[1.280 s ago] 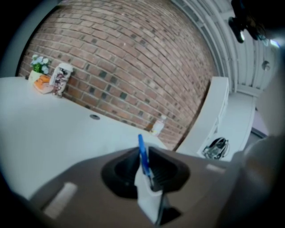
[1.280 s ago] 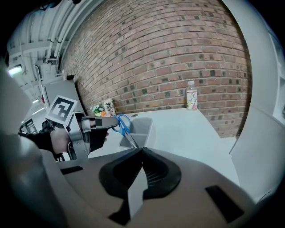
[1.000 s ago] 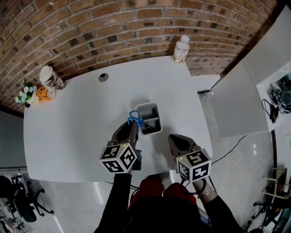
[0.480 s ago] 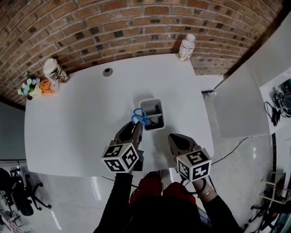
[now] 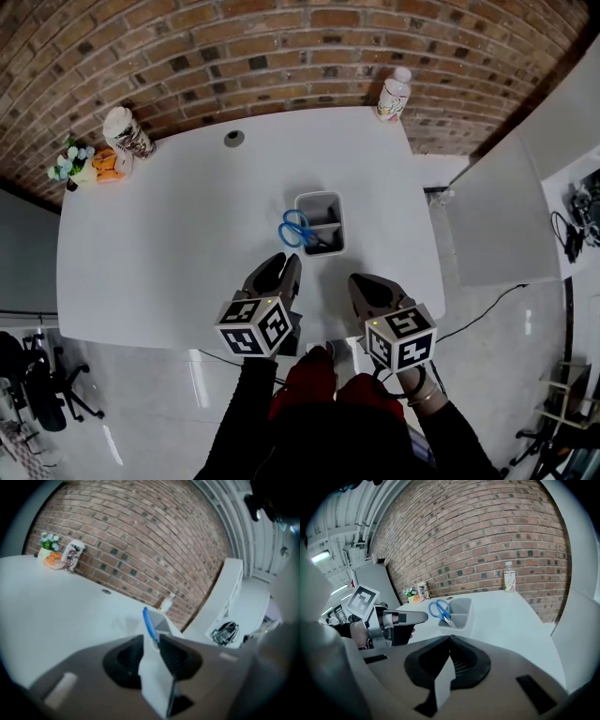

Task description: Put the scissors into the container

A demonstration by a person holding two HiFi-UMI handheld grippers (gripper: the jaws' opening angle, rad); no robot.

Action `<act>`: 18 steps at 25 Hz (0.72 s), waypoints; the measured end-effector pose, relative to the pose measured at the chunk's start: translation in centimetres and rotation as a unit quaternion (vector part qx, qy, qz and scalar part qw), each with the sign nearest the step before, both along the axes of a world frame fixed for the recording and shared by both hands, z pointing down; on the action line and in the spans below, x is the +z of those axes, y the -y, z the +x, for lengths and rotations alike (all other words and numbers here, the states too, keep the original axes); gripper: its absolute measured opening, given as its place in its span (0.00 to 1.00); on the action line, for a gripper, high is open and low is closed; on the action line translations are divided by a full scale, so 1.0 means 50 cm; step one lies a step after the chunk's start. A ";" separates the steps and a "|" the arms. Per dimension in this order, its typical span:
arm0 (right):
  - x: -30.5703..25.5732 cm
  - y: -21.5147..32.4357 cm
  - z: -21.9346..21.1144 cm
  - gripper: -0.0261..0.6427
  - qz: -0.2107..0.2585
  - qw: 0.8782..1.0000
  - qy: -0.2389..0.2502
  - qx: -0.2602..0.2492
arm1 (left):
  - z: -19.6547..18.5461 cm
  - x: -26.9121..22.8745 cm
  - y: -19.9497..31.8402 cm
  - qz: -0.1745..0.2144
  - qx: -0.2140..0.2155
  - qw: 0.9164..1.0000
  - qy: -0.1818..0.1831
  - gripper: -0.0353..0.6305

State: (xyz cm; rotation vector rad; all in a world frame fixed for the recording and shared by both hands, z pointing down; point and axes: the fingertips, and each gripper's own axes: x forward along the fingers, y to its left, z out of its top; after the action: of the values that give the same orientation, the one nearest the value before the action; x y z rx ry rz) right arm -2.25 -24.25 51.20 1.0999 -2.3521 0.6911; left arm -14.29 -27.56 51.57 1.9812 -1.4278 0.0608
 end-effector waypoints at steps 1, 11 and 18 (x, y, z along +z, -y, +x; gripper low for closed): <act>-0.001 -0.004 0.001 0.05 0.001 1.000 0.001 -0.001 | 0.002 0.000 -0.006 -0.001 0.000 1.000 0.002 0.21; -0.016 -0.051 0.025 0.05 0.011 1.000 0.004 -0.006 | 0.021 -0.004 -0.073 -0.003 -0.011 1.000 0.024 0.09; -0.029 -0.092 0.041 0.05 0.018 1.000 0.009 -0.015 | 0.041 -0.019 -0.132 0.007 -0.007 0.999 0.041 0.06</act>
State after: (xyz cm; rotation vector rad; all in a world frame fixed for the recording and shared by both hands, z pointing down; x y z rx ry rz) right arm -0.22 -19.66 49.75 1.0745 -2.3998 0.6525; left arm -12.23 -20.97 50.62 1.9989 -1.4983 0.1277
